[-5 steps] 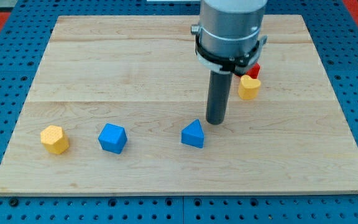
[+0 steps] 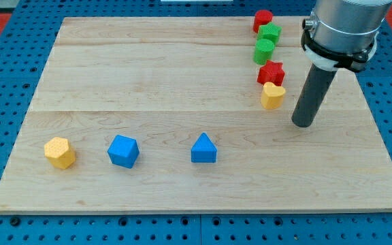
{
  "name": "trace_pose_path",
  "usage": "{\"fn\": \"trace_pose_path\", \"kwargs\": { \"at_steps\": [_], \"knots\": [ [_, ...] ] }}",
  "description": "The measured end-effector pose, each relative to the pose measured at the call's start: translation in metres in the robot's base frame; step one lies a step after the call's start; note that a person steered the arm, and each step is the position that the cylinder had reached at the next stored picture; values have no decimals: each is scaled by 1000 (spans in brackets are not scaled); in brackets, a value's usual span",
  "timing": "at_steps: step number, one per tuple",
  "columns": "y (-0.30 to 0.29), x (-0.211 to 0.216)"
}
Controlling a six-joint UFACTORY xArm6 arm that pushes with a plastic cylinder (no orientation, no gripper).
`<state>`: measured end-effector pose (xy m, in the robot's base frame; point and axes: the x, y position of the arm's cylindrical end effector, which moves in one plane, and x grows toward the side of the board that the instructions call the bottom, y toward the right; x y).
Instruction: Slide the yellow hexagon to the top left of the blue triangle
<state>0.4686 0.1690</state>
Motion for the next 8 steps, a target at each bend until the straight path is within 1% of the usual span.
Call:
{"fn": "trace_pose_path", "kwargs": {
  "at_steps": [1, 2, 4, 5, 6, 7, 8],
  "knots": [
    [-13, 0],
    [-48, 0],
    [-39, 6],
    [-172, 17],
    [-303, 14],
    [-395, 8],
    [-452, 46]
  ]
}}
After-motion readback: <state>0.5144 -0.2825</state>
